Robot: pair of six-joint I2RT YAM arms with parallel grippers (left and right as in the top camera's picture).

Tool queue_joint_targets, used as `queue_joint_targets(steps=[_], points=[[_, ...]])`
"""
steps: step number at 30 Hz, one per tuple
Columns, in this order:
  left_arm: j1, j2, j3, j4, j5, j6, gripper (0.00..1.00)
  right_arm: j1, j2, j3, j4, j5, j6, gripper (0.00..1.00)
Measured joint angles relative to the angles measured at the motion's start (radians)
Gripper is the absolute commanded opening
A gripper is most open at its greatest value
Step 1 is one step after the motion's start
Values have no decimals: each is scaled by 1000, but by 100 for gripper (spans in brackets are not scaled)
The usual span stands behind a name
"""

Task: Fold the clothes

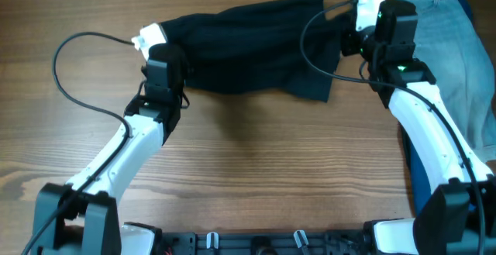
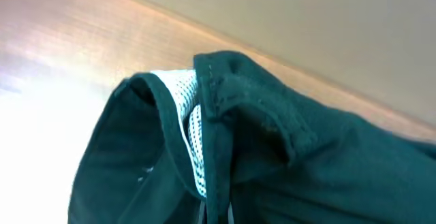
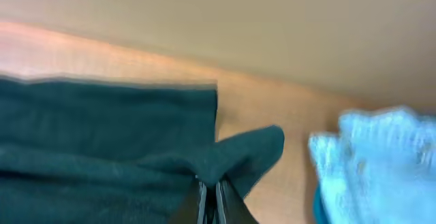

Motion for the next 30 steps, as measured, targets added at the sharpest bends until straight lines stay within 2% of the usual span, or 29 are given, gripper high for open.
queue_joint_targets(steps=[4, 15, 25, 26, 27, 28, 30], points=[[13, 58, 1, 143, -13, 48, 4, 7, 48, 3, 85, 0, -24, 4], [40, 172, 1, 178, -79, 67, 4, 88, 189, 4, 142, 58, -102, 4], [43, 204, 1, 230, -97, 70, 4, 97, 201, 4, 162, 71, -112, 4], [43, 204, 1, 230, -97, 70, 8, 97, 201, 4, 162, 71, -112, 4], [43, 204, 1, 230, -97, 70, 31, 97, 201, 4, 162, 71, -112, 17], [43, 204, 1, 230, -98, 70, 100, 97, 201, 4, 162, 71, -112, 100], [49, 204, 1, 230, -114, 76, 100, 94, 201, 4, 162, 86, -111, 100]])
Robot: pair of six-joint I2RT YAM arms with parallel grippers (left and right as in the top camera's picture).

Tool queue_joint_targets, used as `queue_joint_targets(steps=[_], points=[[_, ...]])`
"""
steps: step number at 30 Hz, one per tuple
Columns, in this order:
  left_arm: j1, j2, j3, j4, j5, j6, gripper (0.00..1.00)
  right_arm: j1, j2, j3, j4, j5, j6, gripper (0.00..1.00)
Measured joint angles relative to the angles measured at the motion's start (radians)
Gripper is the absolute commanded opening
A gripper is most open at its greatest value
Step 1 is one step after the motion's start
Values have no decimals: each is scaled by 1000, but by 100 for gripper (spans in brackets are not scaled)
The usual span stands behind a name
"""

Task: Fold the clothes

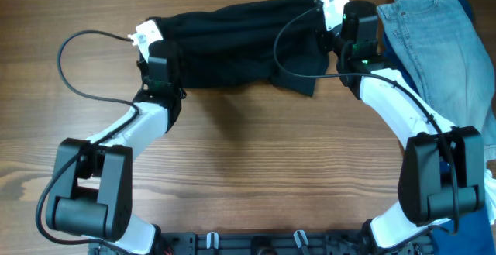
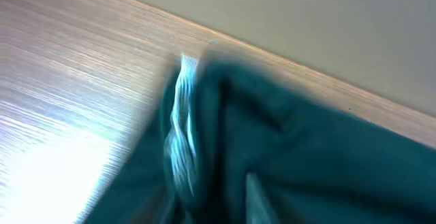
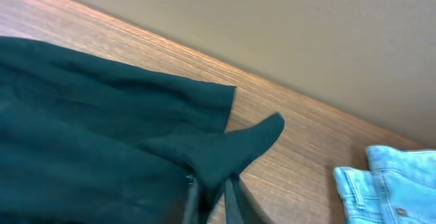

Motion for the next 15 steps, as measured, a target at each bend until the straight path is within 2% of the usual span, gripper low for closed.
queue_joint_targets(steps=[11, 15], points=[[38, 0, 0, 0, -37, 1, 100, -5, 0, 0, -22, 31, 26, 100], [38, 0, 0, -34, -33, 1, 100, -5, 0, 5, -140, 21, 128, 100]])
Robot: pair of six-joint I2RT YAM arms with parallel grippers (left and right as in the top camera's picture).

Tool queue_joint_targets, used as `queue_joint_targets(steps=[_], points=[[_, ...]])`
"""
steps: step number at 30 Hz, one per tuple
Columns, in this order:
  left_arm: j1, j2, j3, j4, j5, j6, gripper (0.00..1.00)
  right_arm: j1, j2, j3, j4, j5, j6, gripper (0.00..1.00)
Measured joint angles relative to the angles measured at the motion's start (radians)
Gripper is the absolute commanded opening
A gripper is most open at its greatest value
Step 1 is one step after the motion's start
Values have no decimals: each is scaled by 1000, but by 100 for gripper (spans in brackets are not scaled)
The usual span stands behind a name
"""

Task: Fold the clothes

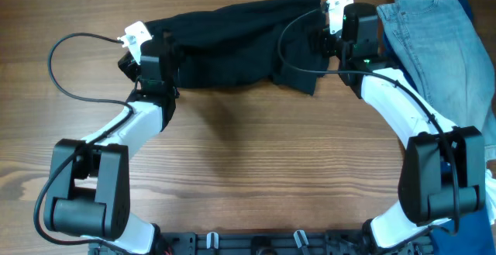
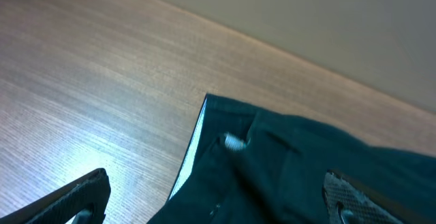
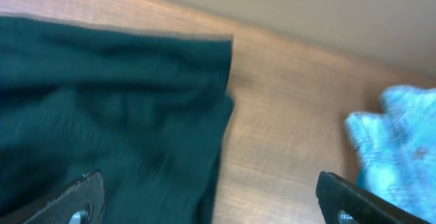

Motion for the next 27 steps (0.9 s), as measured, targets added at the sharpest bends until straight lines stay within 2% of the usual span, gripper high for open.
queue_joint_targets(steps=[7, 9, 16, 27], points=[[-3, 0, 0, -222, 62, 0, 100, 8, 3, 12, -427, -128, 246, 100], [-8, 1, 0, -263, 77, 0, 100, 34, 6, 12, -499, -145, 285, 100], [-21, 1, 0, -278, 88, 0, 100, 145, 6, 12, -508, -307, 296, 100], [-21, 1, 0, -278, 88, 0, 100, 92, 6, 12, -605, -459, 361, 100]])
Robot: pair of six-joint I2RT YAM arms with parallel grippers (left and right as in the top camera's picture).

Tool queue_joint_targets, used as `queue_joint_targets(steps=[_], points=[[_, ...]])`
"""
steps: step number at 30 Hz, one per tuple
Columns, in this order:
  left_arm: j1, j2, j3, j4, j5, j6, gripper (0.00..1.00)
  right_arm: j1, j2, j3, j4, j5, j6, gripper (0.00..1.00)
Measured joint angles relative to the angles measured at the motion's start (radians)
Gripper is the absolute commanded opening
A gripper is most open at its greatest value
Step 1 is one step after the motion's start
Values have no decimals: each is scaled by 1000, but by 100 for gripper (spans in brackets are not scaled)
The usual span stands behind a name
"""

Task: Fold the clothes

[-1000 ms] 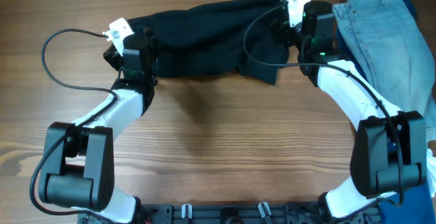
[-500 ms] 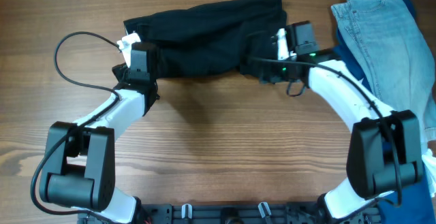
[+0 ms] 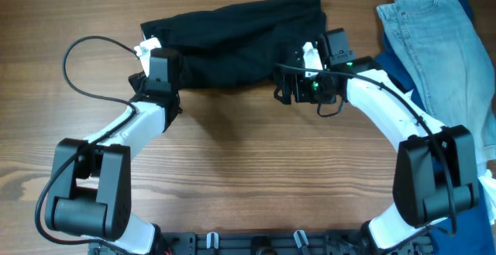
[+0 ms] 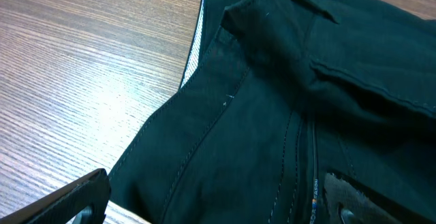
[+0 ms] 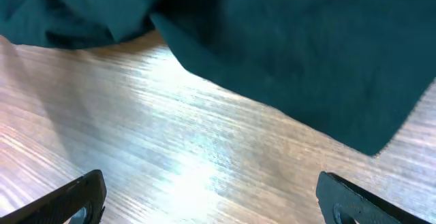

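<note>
A dark green, nearly black garment (image 3: 232,38) lies spread across the back middle of the wooden table (image 3: 248,170). My left gripper (image 3: 160,63) is open over its left end. In the left wrist view the stitched cloth (image 4: 286,101) fills the space between the wide-apart fingers of the left gripper (image 4: 214,200). My right gripper (image 3: 293,84) is open at the garment's front right edge. The right wrist view has the right gripper (image 5: 211,200) over bare wood, with the cloth (image 5: 286,40) just beyond it.
Light blue jeans (image 3: 434,46) lie at the far right, on something dark blue (image 3: 474,11) at the table's edge. A black cable (image 3: 74,61) loops out to the left of my left arm.
Both grippers stay open. The left has moved from the garment's back left corner onto its left end. The right has moved from the back right corner to the front right edge, over wood.
Both grippers were shut on the garment's two ends, holding it stretched between them. A second later they still held it, a little further back. Then both were open at the back corners with the garment lying flat. Now they sit nearer its front side.
</note>
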Motion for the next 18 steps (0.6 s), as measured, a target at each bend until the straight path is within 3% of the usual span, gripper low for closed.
queue_joint_targets(steps=[10, 18], points=[[0, 0, 0, 0, 0, 0, 100, -171, 0, 0, -34, -30, 5, 100], [0, 0, 0, -2, 0, 0, 100, -179, 134, 5, -58, -53, 5, 100]])
